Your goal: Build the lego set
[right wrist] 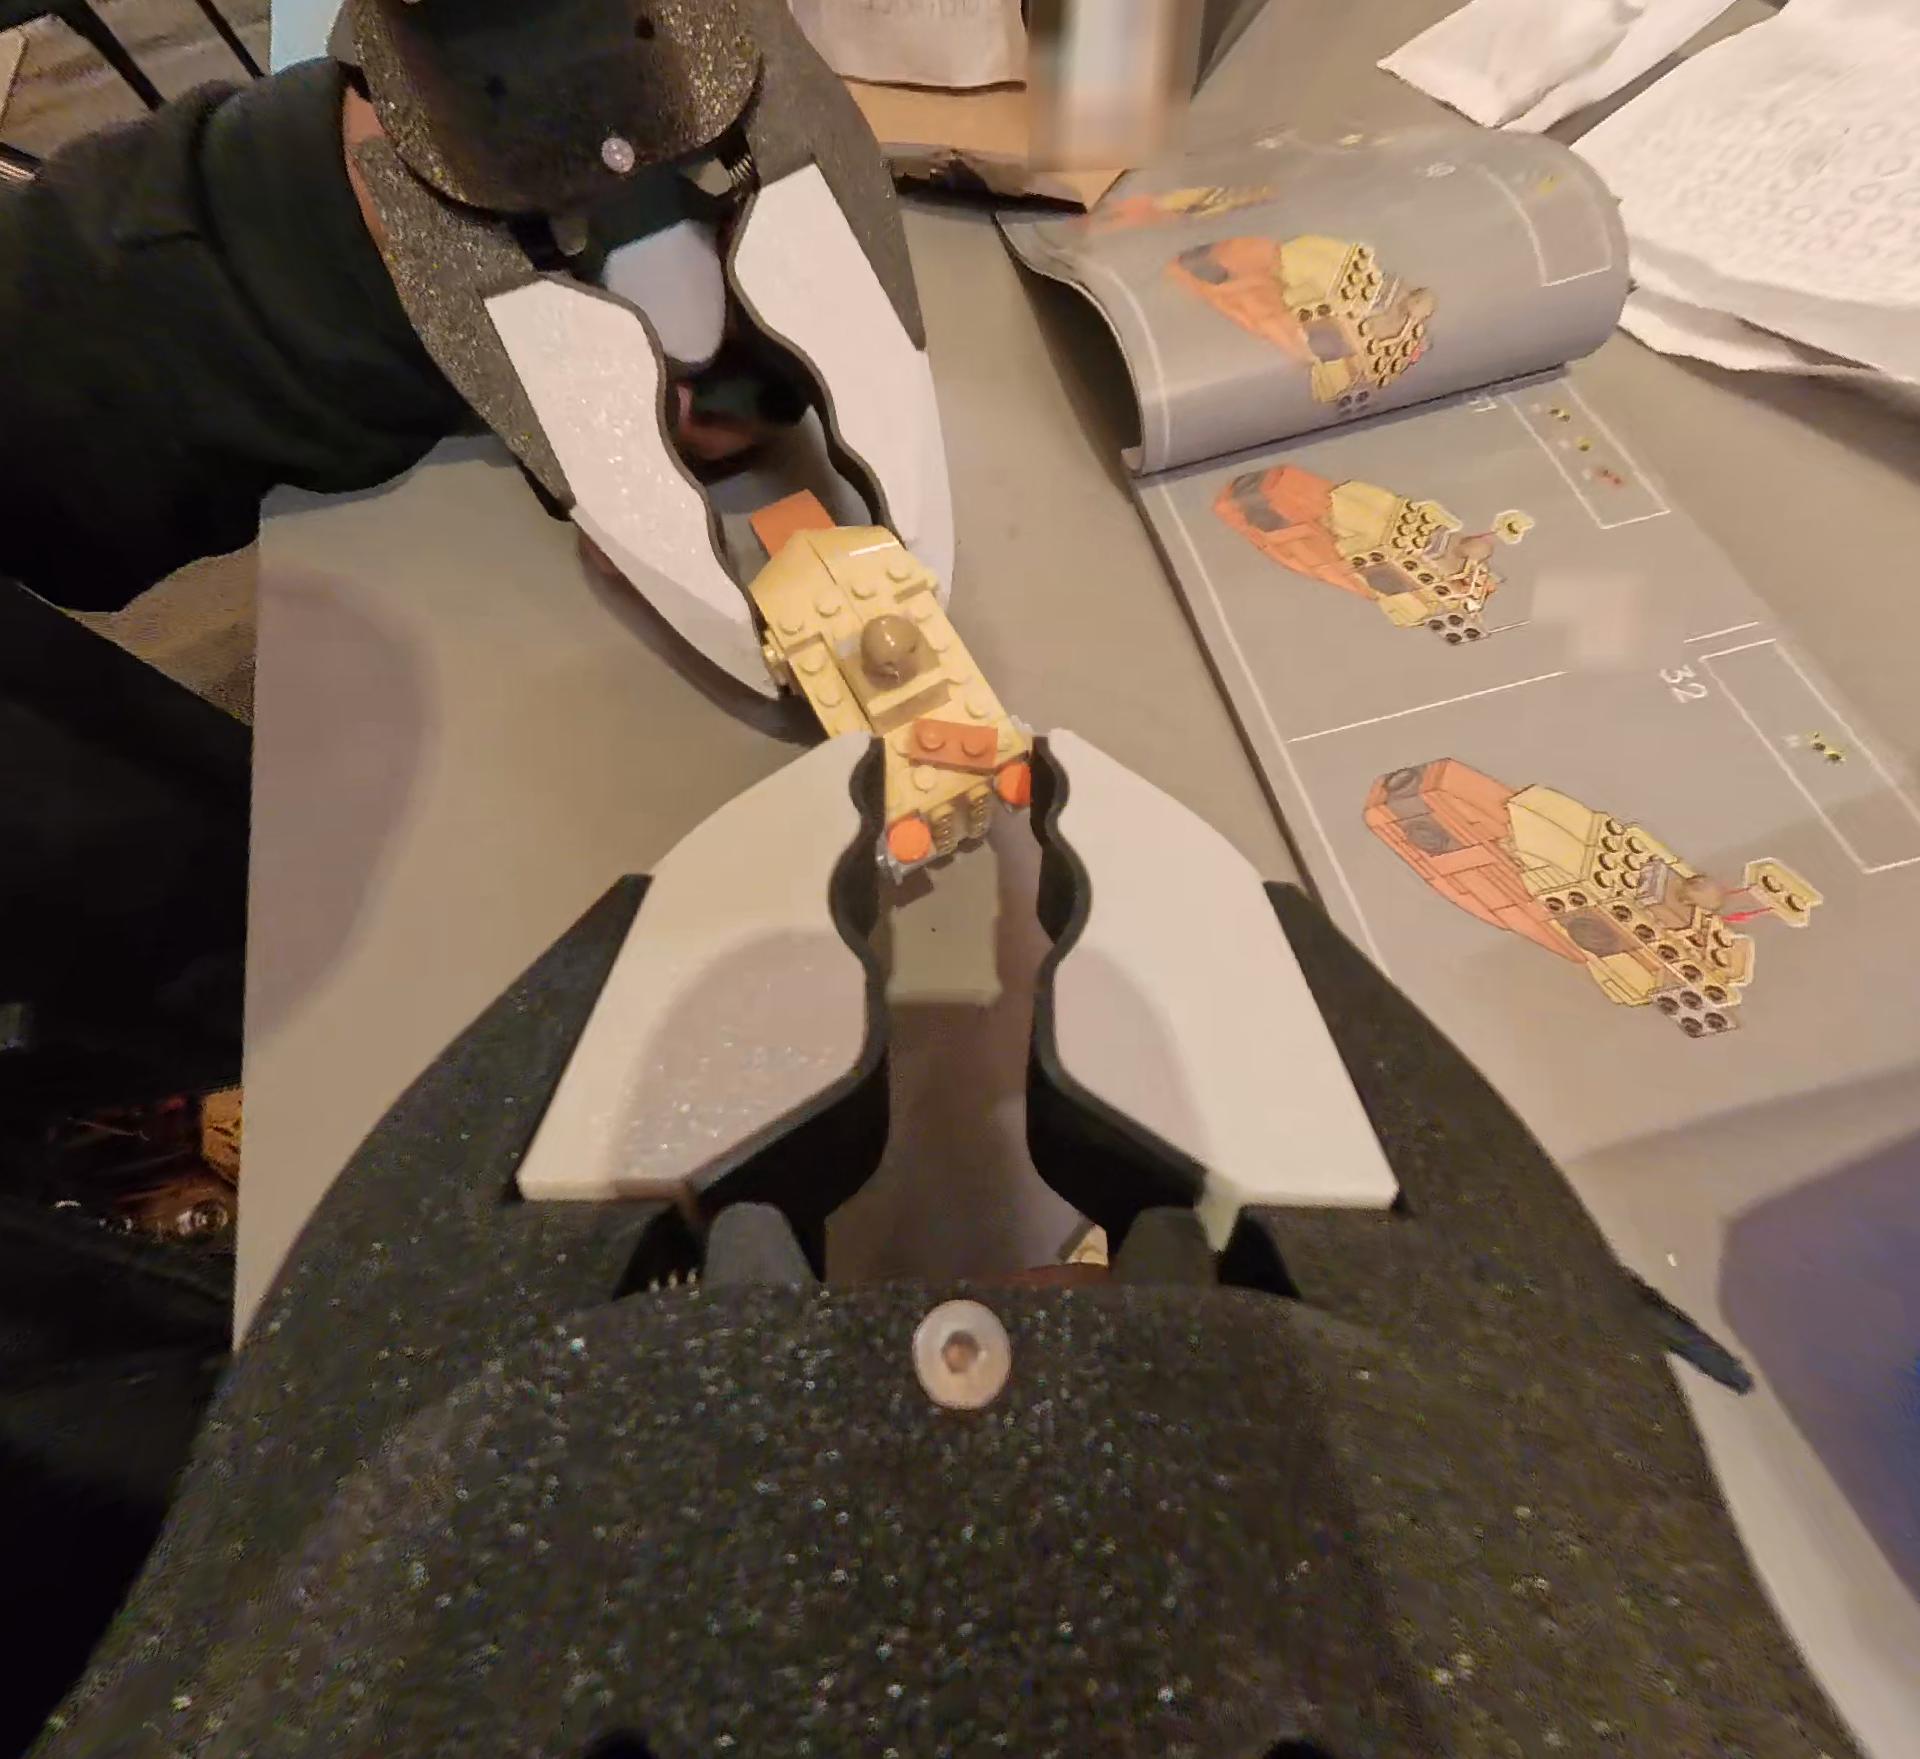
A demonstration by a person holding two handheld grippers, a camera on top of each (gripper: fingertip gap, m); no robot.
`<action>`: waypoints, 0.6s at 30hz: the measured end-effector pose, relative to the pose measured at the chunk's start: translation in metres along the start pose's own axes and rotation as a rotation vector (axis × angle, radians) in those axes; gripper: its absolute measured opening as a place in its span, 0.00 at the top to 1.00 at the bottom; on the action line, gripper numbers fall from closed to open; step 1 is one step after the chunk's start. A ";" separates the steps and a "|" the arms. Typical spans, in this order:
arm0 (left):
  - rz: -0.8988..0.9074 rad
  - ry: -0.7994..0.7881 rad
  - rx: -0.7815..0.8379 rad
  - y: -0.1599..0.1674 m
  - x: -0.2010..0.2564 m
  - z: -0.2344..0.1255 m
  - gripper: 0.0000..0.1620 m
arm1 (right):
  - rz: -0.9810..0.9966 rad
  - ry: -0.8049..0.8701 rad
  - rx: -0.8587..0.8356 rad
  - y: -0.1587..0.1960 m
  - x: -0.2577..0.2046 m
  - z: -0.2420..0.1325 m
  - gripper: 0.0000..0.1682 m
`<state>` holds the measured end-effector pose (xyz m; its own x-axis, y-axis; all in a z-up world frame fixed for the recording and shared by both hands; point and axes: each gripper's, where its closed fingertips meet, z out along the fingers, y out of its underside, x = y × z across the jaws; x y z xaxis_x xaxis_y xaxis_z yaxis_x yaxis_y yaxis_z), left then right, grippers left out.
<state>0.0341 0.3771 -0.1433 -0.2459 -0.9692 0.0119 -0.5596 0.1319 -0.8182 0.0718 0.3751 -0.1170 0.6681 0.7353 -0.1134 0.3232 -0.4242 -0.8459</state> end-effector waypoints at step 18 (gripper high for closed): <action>0.001 0.012 0.001 0.000 0.001 0.000 0.78 | -0.077 -0.067 -0.030 0.004 -0.005 0.003 0.91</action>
<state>0.0336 0.3758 -0.1433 -0.2561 -0.9665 0.0177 -0.5588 0.1331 -0.8186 0.0676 0.3716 -0.1210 0.5944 0.7998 -0.0839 0.3924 -0.3796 -0.8378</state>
